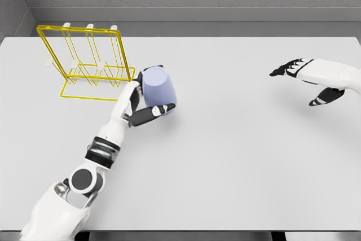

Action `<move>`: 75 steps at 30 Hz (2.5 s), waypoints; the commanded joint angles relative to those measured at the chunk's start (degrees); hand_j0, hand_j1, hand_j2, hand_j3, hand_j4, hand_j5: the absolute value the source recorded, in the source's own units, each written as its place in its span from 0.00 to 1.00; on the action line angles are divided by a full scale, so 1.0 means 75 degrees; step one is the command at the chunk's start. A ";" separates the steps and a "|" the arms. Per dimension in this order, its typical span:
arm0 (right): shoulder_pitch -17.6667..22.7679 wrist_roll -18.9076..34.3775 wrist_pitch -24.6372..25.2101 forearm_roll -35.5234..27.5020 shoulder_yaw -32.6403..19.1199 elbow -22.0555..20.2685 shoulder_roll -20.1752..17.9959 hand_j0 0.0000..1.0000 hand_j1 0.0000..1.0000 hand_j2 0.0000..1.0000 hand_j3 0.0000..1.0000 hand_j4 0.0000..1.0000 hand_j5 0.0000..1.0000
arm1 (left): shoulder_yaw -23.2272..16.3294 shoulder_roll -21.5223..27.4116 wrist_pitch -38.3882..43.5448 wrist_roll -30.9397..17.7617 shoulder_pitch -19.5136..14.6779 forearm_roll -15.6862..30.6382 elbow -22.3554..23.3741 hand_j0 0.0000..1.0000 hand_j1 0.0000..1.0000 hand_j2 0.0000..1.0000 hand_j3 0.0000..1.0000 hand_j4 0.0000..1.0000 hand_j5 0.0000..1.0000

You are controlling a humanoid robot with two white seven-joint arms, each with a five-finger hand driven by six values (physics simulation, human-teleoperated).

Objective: Place the cup on the cup holder with both arms

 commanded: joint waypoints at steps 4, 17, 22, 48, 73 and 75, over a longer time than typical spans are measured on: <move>0.0000 -0.0003 0.0021 -0.0041 -0.0003 0.0009 -0.0001 1.00 1.00 1.00 1.00 1.00 1.00 | 0.0238 0.0087 -0.0044 -0.0008 -0.0012 0.0017 -0.0258 0.76 0.76 0.76 0.76 0.76 0.76; 0.0047 -0.0003 0.0021 -0.0041 -0.0003 -0.0002 -0.0001 1.00 1.00 1.00 1.00 1.00 1.00 | 0.0695 0.0076 -0.0337 -0.0008 -0.0047 0.0052 -0.0422 0.74 0.74 0.74 0.74 0.74 0.74; 0.0047 -0.0003 0.0021 -0.0041 -0.0003 -0.0002 -0.0001 1.00 1.00 1.00 1.00 1.00 1.00 | 0.1023 0.0076 -0.0466 -0.0008 -0.0094 0.0063 -0.0422 0.74 0.74 0.74 0.74 0.74 0.74; 0.0047 -0.0003 0.0021 -0.0029 -0.0003 0.0009 0.0035 1.00 1.00 1.00 1.00 1.00 1.00 | 0.1761 0.0497 -0.0455 -0.0008 -0.0117 0.0474 -0.0422 0.74 0.74 0.74 0.74 0.74 0.74; 0.0047 -0.0003 0.0021 -0.0029 -0.0003 0.0009 0.0093 1.00 1.00 1.00 1.00 1.00 1.00 | 0.1937 0.0603 -0.0314 -0.0032 -0.0223 0.0556 -0.0363 0.74 0.74 0.74 0.74 0.74 0.74; 0.0047 -0.0003 0.0021 -0.0029 -0.0003 0.0009 0.0093 1.00 1.00 1.00 1.00 1.00 1.00 | 0.1937 0.0603 -0.0314 -0.0032 -0.0234 0.0556 -0.0352 0.74 0.74 0.74 0.74 0.74 0.74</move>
